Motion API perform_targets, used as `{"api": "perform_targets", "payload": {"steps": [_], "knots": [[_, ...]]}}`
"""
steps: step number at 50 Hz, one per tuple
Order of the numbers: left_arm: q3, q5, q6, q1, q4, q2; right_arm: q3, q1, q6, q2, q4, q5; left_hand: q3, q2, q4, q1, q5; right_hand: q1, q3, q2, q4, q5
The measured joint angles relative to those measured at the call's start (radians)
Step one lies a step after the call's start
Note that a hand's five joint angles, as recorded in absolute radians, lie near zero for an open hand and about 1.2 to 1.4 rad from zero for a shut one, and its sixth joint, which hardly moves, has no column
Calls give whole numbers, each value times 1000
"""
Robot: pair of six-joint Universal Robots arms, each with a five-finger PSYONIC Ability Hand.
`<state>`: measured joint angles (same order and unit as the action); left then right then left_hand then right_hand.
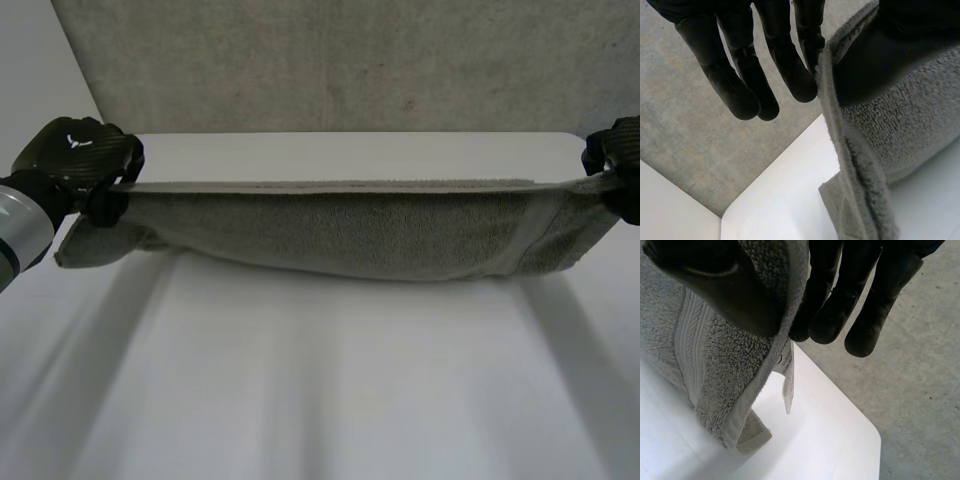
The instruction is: Fold the towel.
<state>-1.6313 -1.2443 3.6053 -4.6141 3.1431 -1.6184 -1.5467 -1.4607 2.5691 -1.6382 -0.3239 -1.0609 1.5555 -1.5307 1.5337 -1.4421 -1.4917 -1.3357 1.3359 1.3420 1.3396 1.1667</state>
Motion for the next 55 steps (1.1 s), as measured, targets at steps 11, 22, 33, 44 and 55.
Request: {"api": "perform_targets", "payload": {"steps": [11, 22, 33, 44, 55], "knots": [[65, 5, 81, 20, 64, -193, 23, -1, -26, 202, 15, 24, 0, 0, 0, 0, 0, 0, 0, 0, 0, 0], [342, -7, 262, 105, 114, -545, 170, -30, 21, 512, 54, -38, 1, 0, 0, 0, 0, 0, 0, 0, 0, 0], [740, -49, 272, 156, 109, -866, 338, -105, 134, 684, 195, -243, 2, 0, 0, 0, 0, 0, 0, 0, 0, 0], [981, -103, 273, 190, 97, -1066, 422, -150, 172, 769, 256, -303, 2, 0, 0, 0, -2, 0, 0, 0, 0, 0], [1048, -121, 272, 202, 93, -1124, 455, -180, 166, 811, 268, -371, -1095, 1083, -1114, 1050, 1072, 1001, -988, -1021, -997, -1039]]}}
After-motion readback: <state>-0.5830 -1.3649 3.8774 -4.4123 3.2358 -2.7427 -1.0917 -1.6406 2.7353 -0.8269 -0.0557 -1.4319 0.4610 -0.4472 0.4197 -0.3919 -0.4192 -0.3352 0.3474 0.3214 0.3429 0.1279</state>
